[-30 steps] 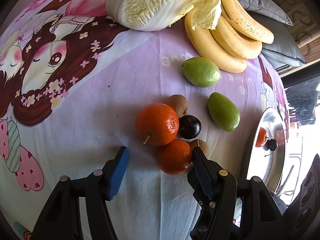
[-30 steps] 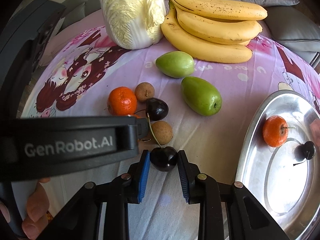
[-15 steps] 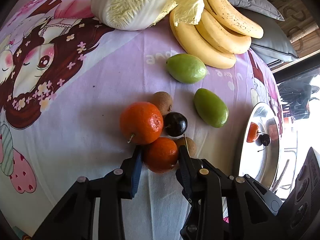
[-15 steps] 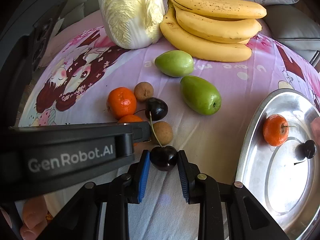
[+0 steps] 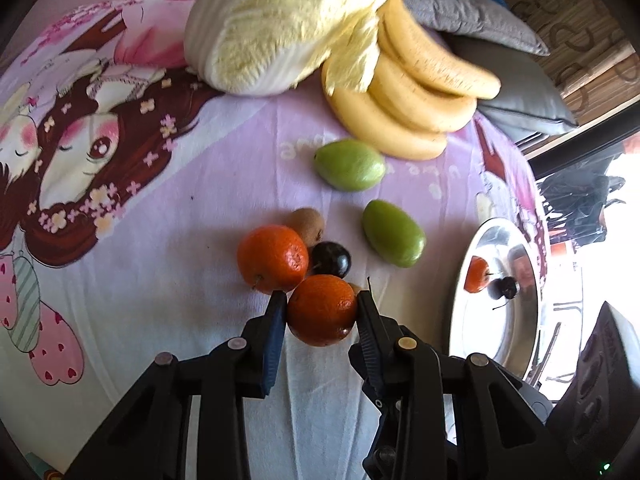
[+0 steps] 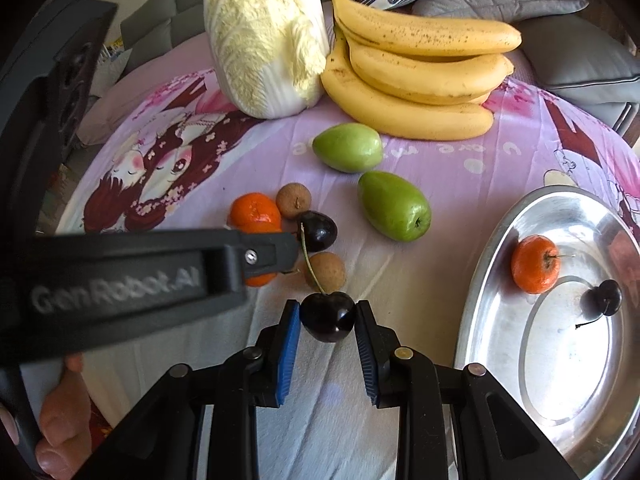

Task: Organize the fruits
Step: 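Carry the tangerine and the cherry toward the steel bowl with both tools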

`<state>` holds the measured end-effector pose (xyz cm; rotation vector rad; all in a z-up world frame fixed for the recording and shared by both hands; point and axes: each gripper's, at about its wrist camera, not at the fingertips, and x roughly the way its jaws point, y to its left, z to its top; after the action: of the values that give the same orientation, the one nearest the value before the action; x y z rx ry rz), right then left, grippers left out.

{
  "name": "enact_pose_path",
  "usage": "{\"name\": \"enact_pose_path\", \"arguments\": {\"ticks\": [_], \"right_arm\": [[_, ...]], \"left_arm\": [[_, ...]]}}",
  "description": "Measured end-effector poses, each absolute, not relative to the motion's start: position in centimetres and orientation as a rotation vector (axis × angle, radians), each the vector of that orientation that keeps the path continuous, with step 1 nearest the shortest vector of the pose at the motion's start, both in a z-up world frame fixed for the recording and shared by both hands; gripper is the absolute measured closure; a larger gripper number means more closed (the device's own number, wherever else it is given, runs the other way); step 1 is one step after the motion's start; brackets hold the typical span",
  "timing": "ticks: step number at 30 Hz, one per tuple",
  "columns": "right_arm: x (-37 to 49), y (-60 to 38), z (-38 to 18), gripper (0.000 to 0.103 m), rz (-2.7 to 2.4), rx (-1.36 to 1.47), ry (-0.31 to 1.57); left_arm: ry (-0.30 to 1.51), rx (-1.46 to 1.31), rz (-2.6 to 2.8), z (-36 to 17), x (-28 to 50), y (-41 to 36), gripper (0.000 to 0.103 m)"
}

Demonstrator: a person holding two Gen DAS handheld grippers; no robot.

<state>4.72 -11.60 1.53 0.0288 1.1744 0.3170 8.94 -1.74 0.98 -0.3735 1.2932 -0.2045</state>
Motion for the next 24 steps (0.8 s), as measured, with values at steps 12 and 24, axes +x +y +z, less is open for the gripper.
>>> {"name": "enact_pose_path", "arguments": {"ticks": [12, 24], "right_arm": [[4.3, -12.5, 3.1, 0.073, 0.313, 0.061, 1.138], [4.6, -15.7, 3.9, 0.073, 0.232, 0.126, 1.13]], "left_arm": [[1.224, -0.393, -0.204, 2.7, 9.1, -1.1, 0.066], [1.158, -0.366, -0.25, 4.7, 9.2, -2.2, 0.066]]}}
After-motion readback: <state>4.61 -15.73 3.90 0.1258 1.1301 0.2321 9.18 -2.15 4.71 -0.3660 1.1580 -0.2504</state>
